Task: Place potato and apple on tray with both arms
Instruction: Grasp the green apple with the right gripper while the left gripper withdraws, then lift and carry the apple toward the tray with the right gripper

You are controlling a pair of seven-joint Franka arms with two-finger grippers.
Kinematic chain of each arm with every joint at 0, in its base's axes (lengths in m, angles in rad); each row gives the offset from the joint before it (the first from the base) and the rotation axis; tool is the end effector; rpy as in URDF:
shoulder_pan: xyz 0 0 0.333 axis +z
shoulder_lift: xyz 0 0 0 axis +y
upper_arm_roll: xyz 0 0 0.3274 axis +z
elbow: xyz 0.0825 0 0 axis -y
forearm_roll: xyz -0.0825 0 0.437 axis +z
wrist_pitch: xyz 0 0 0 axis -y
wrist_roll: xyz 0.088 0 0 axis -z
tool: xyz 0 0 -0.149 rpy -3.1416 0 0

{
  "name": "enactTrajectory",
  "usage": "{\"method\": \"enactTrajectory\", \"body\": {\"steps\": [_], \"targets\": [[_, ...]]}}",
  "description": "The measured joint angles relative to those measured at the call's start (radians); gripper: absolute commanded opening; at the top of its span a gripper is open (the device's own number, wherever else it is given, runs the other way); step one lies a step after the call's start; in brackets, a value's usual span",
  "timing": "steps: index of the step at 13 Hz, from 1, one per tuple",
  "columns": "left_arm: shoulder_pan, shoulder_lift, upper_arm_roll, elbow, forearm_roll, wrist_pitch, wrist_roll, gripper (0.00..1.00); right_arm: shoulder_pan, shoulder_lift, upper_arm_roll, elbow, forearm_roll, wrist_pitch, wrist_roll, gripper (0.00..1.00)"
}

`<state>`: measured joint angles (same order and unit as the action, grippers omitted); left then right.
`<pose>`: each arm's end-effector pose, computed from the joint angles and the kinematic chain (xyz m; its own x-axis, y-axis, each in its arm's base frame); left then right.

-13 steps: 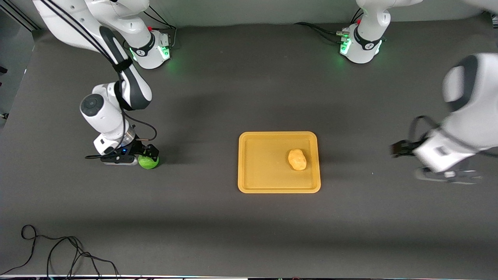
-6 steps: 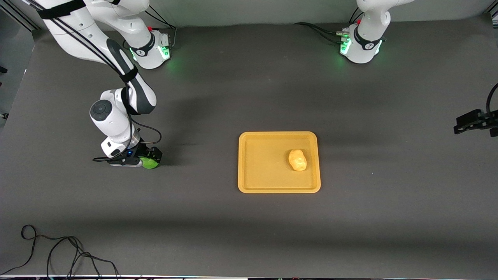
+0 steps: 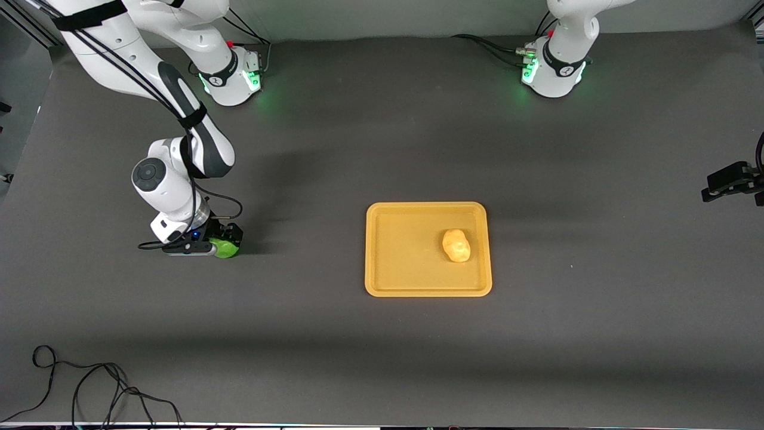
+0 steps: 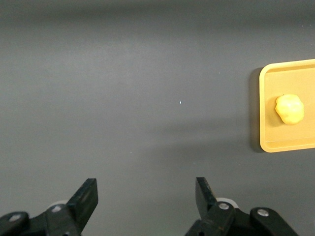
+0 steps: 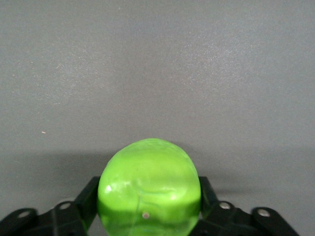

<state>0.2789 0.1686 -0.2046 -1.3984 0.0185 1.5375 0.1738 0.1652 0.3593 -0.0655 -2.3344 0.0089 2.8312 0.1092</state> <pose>0.6529 0.0616 0.5766 0.9950 -0.0968 -0.0230 -0.0963 -0.9951 0.0199 0.5612 0.0532 0.1172 0.9902 -0.0116 0.1392 -0.0123 -0.9999 0.0040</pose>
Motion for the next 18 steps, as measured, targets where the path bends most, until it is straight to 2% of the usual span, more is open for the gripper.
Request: {"method": "enactTrajectory", "body": {"steps": [2, 4, 7, 9, 11, 14, 15, 17, 18], "targets": [[0.000, 0.000, 0.000, 0.002, 0.000, -0.004, 0.000, 0.89, 0.002, -0.026, 0.000, 0.028, 0.000, -0.055, -0.005, 0.42], [0.001, 0.000, 0.000, 0.005, 0.000, -0.008, 0.000, 0.89, 0.006, -0.084, 0.001, 0.138, -0.001, -0.273, -0.006, 0.42], [0.007, 0.000, 0.000, 0.007, 0.000, -0.008, 0.000, 0.89, 0.007, -0.144, 0.005, 0.460, -0.001, -0.727, -0.007, 0.42], [0.018, 0.000, 0.000, 0.007, 0.000, -0.009, 0.000, 0.89, 0.026, -0.129, 0.011, 0.671, 0.000, -0.931, -0.004, 0.39], [0.023, 0.000, 0.000, 0.007, 0.000, -0.009, 0.000, 0.89, 0.086, -0.071, 0.015, 0.818, 0.001, -1.002, 0.048, 0.38], [0.014, 0.000, 0.004, 0.007, -0.001, -0.010, 0.001, 0.86, 0.219, 0.062, 0.019, 0.971, 0.001, -1.010, 0.235, 0.35], [-0.018, 0.000, 0.035, 0.008, -0.001, -0.010, 0.001, 0.86, 0.263, 0.110, 0.020, 1.018, 0.000, -1.010, 0.310, 0.35], [-0.125, -0.001, 0.148, 0.012, -0.004, -0.010, 0.001, 0.86, 0.355, 0.210, 0.021, 1.131, 0.000, -1.010, 0.453, 0.33], [-0.154, -0.001, 0.175, 0.016, -0.008, -0.011, 0.001, 0.86, 0.399, 0.259, 0.021, 1.189, 0.000, -1.010, 0.513, 0.31]]}}
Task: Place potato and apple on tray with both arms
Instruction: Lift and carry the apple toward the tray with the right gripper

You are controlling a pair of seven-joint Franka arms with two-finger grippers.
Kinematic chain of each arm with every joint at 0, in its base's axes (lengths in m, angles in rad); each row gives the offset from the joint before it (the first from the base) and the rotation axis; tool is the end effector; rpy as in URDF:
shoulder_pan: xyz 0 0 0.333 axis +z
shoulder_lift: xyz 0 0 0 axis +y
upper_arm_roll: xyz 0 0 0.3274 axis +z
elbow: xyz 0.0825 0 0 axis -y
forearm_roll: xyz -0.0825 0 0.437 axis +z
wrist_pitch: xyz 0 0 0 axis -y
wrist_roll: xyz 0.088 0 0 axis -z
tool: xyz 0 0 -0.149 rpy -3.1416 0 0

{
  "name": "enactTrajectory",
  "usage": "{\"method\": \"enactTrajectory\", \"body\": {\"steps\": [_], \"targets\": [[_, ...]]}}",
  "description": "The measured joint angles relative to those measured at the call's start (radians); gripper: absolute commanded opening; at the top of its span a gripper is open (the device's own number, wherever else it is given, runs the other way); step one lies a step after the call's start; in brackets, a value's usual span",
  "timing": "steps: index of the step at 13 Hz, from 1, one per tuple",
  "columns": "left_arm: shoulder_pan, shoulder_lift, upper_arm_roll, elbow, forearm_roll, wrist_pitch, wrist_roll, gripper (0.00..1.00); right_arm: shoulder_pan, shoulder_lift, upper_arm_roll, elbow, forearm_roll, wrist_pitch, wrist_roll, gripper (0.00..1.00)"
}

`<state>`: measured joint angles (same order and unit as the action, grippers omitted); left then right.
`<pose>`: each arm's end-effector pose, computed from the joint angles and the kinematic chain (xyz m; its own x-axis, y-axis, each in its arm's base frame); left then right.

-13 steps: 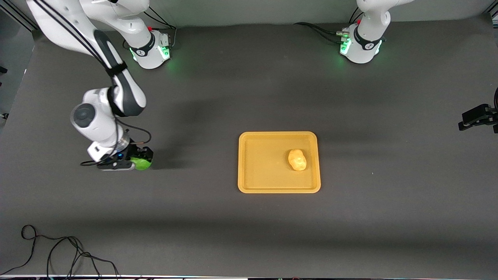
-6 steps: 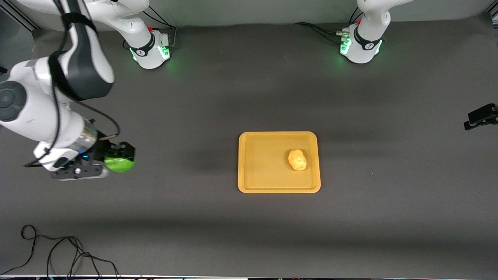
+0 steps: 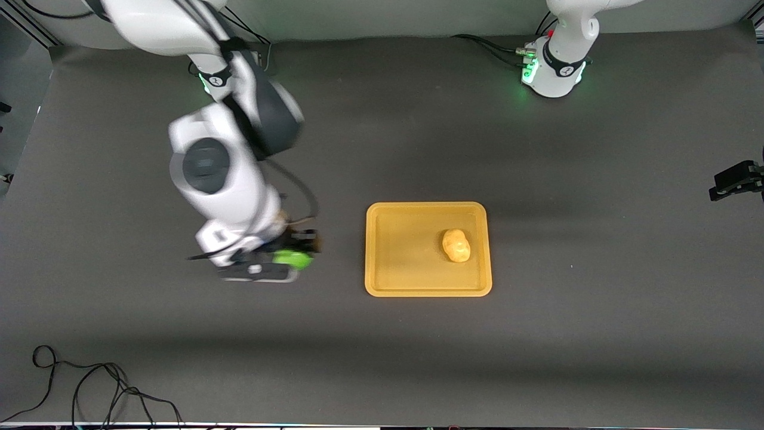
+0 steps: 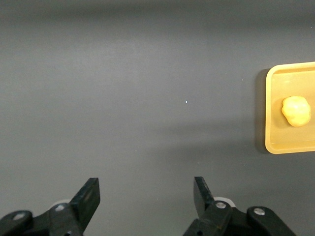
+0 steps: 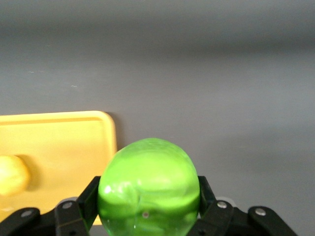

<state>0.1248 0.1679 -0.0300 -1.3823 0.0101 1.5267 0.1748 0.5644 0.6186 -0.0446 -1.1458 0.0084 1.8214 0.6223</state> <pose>0.6525 0.0651 0.5825 0.9966 -0.0792 -0.0240 -0.0792 -0.9969 -0.0009 0.6879 0.4046 0.4054 0.9938 -0.0956 0.0570 -0.0946 -0.9953 -0.0192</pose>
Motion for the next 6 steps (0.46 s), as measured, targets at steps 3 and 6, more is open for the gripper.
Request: {"method": "enactTrajectory", "body": {"steps": [3, 6], "targets": [[-0.062, 0.000, 0.044, 0.006, -0.011, -0.001, 0.000, 0.86, 0.113, 0.135, -0.002, 0.140, -0.003, 0.003, 0.133, 0.31], [-0.092, 0.000, 0.077, 0.006, -0.037, -0.002, 0.001, 0.86, 0.212, 0.240, -0.004, 0.193, -0.011, 0.075, 0.228, 0.31]]}}
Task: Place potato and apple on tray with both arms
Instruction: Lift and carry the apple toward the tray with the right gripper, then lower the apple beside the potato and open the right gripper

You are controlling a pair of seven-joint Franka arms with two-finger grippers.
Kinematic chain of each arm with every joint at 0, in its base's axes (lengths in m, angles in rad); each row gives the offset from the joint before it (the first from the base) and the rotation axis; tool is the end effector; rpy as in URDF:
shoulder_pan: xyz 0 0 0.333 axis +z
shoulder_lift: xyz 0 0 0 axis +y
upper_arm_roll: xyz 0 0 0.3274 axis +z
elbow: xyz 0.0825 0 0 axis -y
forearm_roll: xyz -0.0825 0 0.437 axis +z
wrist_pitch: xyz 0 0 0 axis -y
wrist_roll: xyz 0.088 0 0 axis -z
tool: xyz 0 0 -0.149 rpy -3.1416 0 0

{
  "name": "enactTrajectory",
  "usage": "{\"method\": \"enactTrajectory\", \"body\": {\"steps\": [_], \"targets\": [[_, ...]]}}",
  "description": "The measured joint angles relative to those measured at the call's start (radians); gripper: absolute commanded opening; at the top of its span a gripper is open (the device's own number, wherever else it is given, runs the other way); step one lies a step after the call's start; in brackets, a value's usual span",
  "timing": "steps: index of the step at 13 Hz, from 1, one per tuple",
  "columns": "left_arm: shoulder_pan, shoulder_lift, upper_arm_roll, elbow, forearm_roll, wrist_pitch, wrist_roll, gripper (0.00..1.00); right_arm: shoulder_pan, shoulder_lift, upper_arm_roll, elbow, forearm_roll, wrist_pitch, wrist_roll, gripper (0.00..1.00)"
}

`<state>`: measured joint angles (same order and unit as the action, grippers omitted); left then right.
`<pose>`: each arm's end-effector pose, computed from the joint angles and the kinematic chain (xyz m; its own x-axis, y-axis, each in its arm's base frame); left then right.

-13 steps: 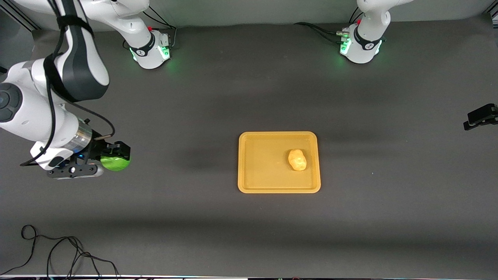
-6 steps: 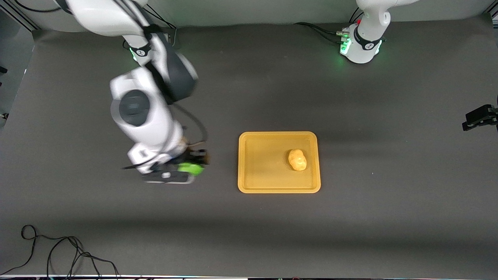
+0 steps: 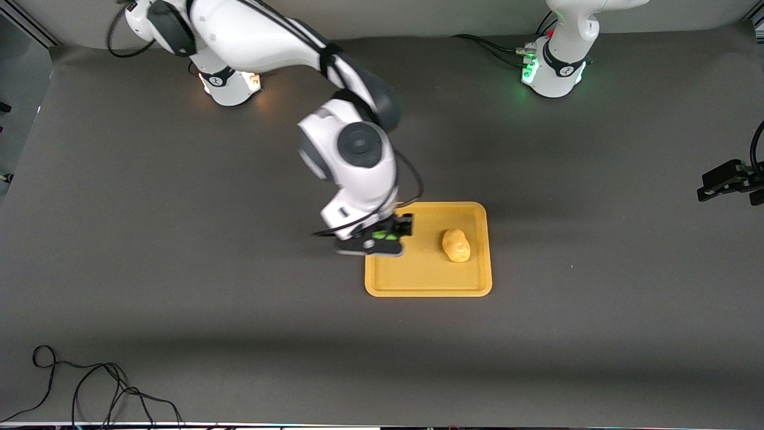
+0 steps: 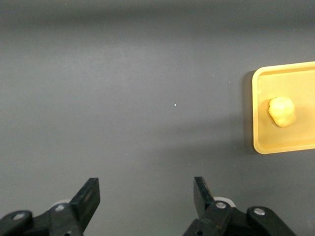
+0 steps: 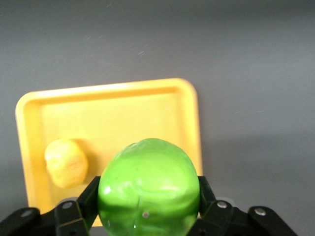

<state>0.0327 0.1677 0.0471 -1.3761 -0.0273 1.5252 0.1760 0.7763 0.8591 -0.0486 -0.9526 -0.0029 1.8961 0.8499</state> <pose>0.6542 0.0457 0.5858 0.9951 -0.0978 -0.0147 -0.0974 -0.9950 0.0224 0.6228 0.5728 0.3197 0.9909 -0.1040 0.0857 -0.1011 -0.9942 -0.0375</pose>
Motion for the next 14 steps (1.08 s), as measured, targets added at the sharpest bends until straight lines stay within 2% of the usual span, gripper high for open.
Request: {"method": "enactTrajectory", "body": {"steps": [3, 6, 12, 14], "targets": [[-0.004, 0.000, 0.003, 0.001, -0.003, 0.000, 0.002, 0.86, 0.031, 0.096, -0.001, 0.005, -0.006, 0.122, 0.014, 0.31], [-0.022, 0.000, 0.004, 0.002, -0.003, -0.001, 0.003, 0.86, 0.032, 0.178, -0.004, 0.012, -0.051, 0.184, 0.014, 0.31], [-0.027, 0.000, 0.011, 0.007, 0.001, -0.005, 0.004, 0.86, 0.039, 0.244, -0.004, 0.024, -0.056, 0.256, 0.014, 0.32], [-0.026, 0.000, 0.017, 0.010, 0.010, -0.006, 0.004, 0.86, 0.039, 0.253, -0.004, 0.024, -0.056, 0.270, 0.014, 0.37]]}}
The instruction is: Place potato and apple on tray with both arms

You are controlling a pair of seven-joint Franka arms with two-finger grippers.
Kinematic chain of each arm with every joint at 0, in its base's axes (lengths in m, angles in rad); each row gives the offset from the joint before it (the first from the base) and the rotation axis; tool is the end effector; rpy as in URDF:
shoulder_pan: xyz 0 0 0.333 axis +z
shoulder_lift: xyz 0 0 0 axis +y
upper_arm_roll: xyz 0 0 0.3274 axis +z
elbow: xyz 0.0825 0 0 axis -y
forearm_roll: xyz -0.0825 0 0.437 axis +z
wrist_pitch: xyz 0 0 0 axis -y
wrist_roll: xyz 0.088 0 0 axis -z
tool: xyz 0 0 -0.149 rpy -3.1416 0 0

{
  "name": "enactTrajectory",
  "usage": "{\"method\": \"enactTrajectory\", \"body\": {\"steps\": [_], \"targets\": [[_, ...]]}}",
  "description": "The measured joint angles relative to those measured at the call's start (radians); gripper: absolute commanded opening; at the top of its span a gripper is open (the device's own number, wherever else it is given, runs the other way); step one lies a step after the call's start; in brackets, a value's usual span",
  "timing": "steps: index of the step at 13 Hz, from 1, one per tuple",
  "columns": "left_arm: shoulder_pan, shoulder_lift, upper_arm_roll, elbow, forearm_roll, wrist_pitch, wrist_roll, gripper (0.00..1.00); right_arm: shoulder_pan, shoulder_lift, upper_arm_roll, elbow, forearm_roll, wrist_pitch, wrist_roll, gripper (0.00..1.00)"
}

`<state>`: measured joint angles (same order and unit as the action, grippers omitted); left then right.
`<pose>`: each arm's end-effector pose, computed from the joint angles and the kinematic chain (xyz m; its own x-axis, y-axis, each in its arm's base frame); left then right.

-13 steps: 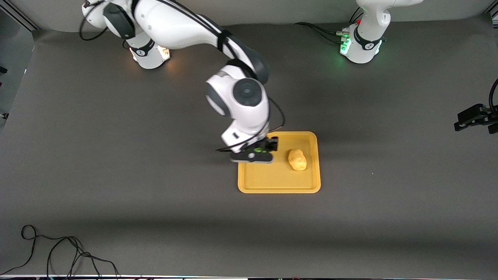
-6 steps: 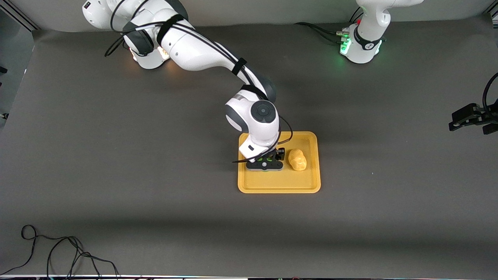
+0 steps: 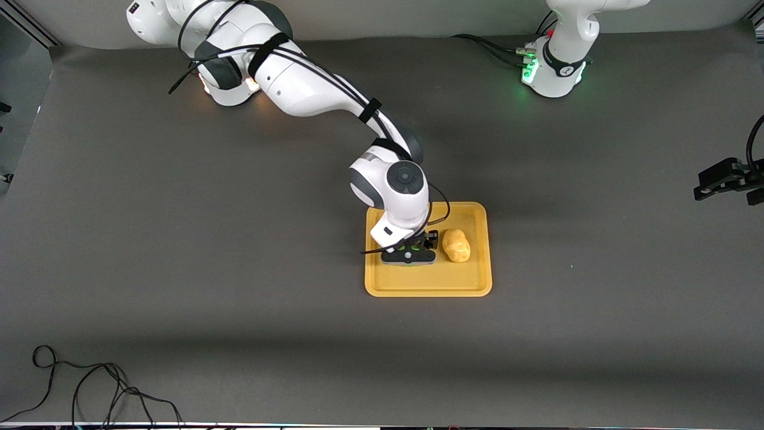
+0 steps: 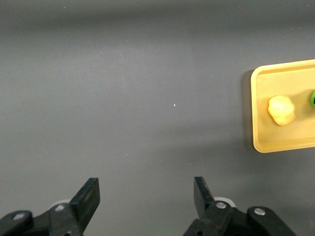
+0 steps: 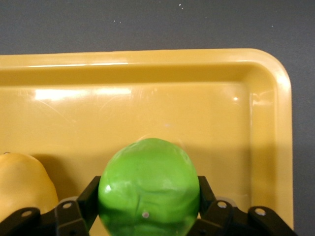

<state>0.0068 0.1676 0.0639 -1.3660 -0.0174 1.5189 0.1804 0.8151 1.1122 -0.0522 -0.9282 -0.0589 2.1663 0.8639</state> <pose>0.6541 0.0403 0.5907 0.9937 -0.1111 -0.0129 -0.1110 -0.9938 0.0092 0.6158 0.6052 0.1440 0.9870 -0.0408 0.1556 -0.0366 -0.9989 -0.0295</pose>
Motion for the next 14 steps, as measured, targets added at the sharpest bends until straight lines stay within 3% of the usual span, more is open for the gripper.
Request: {"method": "enactTrajectory", "body": {"steps": [1, 2, 9, 14], "targets": [[0.000, 0.000, 0.002, 0.001, 0.003, 0.000, 0.000, 0.86, 0.000, 0.003, 0.000, 0.000, 0.000, 0.004, 0.000, 0.55], [0.000, 0.000, 0.003, 0.001, 0.004, 0.000, 0.000, 0.86, 0.000, 0.006, 0.000, 0.000, 0.000, 0.007, 0.000, 1.00], [0.000, 0.000, 0.005, 0.001, 0.004, 0.000, 0.000, 0.86, 0.000, 0.002, -0.001, 0.027, 0.000, -0.011, 0.004, 1.00], [0.000, 0.000, 0.006, 0.001, 0.005, 0.000, 0.000, 0.86, -0.017, -0.124, -0.015, 0.056, -0.002, -0.191, 0.000, 1.00]]}}
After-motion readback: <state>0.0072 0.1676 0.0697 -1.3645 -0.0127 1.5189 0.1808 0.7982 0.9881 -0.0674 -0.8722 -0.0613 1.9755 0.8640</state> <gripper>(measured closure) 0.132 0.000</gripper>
